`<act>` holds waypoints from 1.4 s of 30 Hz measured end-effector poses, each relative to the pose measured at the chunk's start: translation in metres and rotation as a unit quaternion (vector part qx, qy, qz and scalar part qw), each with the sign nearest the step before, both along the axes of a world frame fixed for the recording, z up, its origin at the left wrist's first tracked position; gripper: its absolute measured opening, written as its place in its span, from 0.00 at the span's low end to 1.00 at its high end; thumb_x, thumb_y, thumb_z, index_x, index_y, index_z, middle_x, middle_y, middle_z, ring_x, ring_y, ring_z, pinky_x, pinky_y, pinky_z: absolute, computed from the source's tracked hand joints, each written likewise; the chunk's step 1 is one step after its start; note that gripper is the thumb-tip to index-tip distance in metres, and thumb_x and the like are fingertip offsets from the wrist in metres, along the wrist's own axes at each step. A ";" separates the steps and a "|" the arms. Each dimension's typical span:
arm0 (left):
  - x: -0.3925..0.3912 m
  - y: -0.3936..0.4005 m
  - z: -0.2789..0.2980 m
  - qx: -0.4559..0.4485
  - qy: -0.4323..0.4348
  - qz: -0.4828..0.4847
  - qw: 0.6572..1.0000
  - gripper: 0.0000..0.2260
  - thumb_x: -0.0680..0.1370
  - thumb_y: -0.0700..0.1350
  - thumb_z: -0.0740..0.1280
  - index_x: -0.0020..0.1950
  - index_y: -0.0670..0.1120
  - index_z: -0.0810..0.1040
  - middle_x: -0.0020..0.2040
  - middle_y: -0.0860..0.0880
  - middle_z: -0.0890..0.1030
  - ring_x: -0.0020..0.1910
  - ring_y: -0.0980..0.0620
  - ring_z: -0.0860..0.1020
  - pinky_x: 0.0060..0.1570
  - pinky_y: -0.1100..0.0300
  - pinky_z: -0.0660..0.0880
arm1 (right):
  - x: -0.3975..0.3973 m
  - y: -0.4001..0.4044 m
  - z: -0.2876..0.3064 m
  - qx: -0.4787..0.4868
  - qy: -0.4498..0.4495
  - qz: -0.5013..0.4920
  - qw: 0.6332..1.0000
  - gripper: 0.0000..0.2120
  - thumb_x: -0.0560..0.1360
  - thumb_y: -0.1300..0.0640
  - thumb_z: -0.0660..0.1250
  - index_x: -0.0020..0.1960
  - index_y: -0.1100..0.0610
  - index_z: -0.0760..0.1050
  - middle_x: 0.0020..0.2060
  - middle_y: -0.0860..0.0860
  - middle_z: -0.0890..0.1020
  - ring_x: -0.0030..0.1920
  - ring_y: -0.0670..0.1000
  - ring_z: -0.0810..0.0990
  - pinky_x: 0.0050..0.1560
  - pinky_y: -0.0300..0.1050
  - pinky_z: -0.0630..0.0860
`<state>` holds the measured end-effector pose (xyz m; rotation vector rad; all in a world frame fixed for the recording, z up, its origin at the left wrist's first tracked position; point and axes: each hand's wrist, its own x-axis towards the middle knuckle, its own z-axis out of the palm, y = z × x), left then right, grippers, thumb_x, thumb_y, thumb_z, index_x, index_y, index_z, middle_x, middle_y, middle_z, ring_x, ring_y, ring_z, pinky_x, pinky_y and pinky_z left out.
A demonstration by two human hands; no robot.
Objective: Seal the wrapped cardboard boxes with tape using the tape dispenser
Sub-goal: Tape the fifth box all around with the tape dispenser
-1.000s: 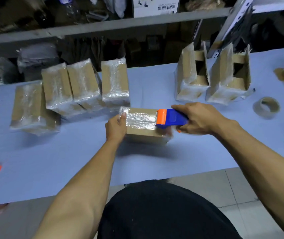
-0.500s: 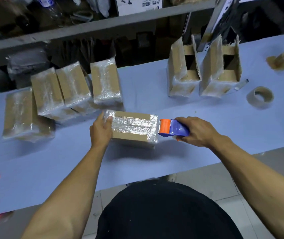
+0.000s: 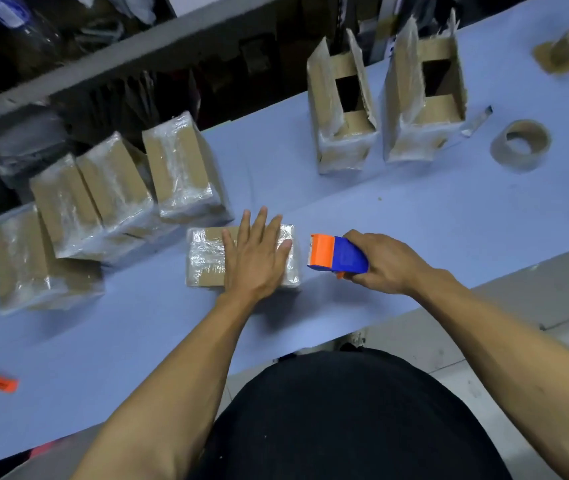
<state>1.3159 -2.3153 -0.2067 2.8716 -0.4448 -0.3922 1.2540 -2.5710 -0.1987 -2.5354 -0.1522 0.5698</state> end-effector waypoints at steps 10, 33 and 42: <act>-0.001 -0.007 0.004 0.005 -0.037 0.000 0.999 0.20 0.84 0.55 0.54 0.74 0.51 0.69 0.71 0.50 0.71 0.76 0.44 0.61 0.73 0.36 0.52 | 0.014 0.020 0.006 -0.184 -0.019 0.042 0.982 0.22 0.71 0.52 0.68 0.62 0.53 0.68 0.49 0.56 0.78 0.47 0.60 0.78 0.40 0.46 0.65; 0.013 0.031 0.011 -0.070 0.075 0.078 0.992 0.24 0.82 0.62 0.56 0.76 0.56 0.67 0.64 0.47 0.78 0.63 0.45 0.75 0.61 0.49 0.71 | 0.030 0.056 0.020 -0.207 -0.061 -0.093 0.972 0.17 0.68 0.58 0.68 0.55 0.57 0.69 0.44 0.56 0.79 0.37 0.58 0.71 0.35 0.44 0.63; -0.022 0.021 -0.004 -0.422 0.175 0.273 0.847 0.09 0.83 0.51 0.63 0.45 0.54 0.79 0.38 0.60 0.79 0.38 0.59 0.75 0.43 0.60 0.72 | 0.034 0.042 0.033 -0.078 -0.106 -0.181 0.975 0.18 0.69 0.46 0.71 0.55 0.52 0.71 0.43 0.52 0.81 0.42 0.59 0.79 0.36 0.46 0.71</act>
